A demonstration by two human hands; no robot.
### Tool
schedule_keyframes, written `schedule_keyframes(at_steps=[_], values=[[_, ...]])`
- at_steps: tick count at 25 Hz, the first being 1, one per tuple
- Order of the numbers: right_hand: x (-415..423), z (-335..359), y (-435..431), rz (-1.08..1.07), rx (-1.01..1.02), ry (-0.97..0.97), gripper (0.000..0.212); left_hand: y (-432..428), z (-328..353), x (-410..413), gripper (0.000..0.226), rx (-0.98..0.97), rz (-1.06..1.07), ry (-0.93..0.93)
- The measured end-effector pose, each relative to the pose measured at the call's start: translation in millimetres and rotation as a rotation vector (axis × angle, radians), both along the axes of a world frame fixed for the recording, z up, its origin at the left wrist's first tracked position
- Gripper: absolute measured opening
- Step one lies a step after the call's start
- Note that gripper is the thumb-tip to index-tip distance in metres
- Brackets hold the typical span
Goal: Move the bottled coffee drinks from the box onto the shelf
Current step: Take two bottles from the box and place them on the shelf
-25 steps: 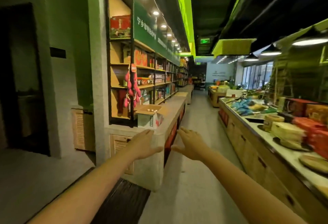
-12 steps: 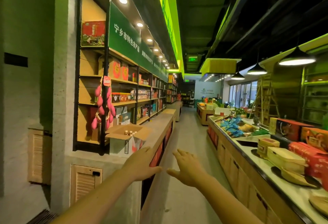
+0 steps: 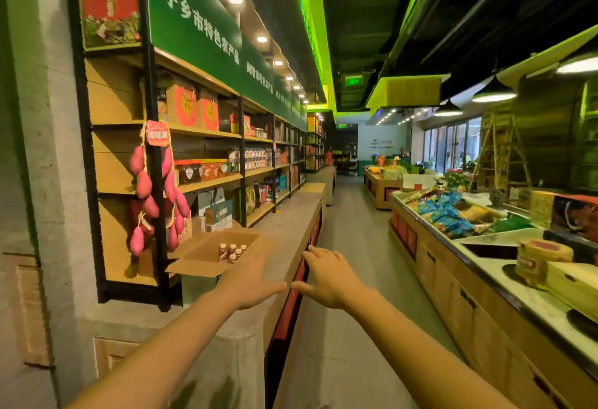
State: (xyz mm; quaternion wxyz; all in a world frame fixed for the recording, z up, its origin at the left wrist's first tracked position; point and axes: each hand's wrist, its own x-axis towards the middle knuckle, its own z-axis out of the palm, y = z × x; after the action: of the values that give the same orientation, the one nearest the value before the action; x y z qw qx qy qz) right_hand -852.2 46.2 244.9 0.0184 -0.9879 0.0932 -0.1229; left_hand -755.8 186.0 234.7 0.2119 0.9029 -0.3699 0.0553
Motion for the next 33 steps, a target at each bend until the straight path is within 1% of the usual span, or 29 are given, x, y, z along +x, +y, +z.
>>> schedule_keyframes(at_steps=[3, 6, 8, 9, 12, 15, 18, 20, 23, 25, 28, 31, 33], values=[[70.7, -12.1, -48.5, 0.048, 0.005, -0.005, 0.075, -37.7, -14.6, 63.1, 0.084, -0.013, 0.009, -0.005], [148.7, -18.0, -105.4, 0.129, 0.002, -0.004, 0.072, -83.2, -23.4, 143.8, 0.078, 0.002, 0.083, -0.014], [208.0, -13.8, -146.6, 0.190, -0.013, 0.010, 0.070, -114.4, -25.3, 203.2, 0.087, -0.022, 0.149, -0.031], [239.0, -9.8, -165.3, 0.216, -0.023, 0.005, 0.070, -127.6, -25.2, 230.3, 0.087, -0.023, 0.178, -0.026], [330.9, -0.9, -206.5, 0.303, -0.031, -0.014, 0.073, -158.0, -13.4, 291.3, 0.072, -0.045, 0.255, -0.030], [407.7, -13.1, -229.8, 0.407, 0.006, 0.001, 0.072, -174.0, -14.2, 346.0, 0.065, -0.074, 0.336, -0.034], [477.0, -32.0, -246.4, 0.492, 0.037, 0.000, 0.071, -190.3, -23.9, 404.3, 0.063, -0.092, 0.397, 0.014], [528.1, -45.3, -258.7, 0.534, 0.050, -0.010, 0.071, -206.3, -30.9, 444.9, 0.063, -0.077, 0.433, 0.015], [609.8, -59.9, -273.9, 0.576, 0.016, -0.015, 0.070, -228.2, -39.9, 512.9, 0.075, -0.051, 0.482, 0.000], [670.0, -67.4, -283.6, 0.588, 0.040, 0.010, 0.070, -243.8, -42.9, 565.0, 0.082, -0.051, 0.509, -0.003], [747.4, -72.4, -298.9, 0.602, 0.074, 0.060, 0.069, -263.5, -49.0, 626.0, 0.084, -0.053, 0.550, 0.015], [816.0, -85.1, -299.3, 0.659, 0.097, 0.084, 0.057, -268.4, -66.0, 675.7, 0.080, -0.034, 0.589, 0.017], [864.5, -97.4, -288.7, 0.704, 0.077, 0.125, 0.050, -266.3, -80.1, 704.7, 0.080, -0.029, 0.642, 0.024]])
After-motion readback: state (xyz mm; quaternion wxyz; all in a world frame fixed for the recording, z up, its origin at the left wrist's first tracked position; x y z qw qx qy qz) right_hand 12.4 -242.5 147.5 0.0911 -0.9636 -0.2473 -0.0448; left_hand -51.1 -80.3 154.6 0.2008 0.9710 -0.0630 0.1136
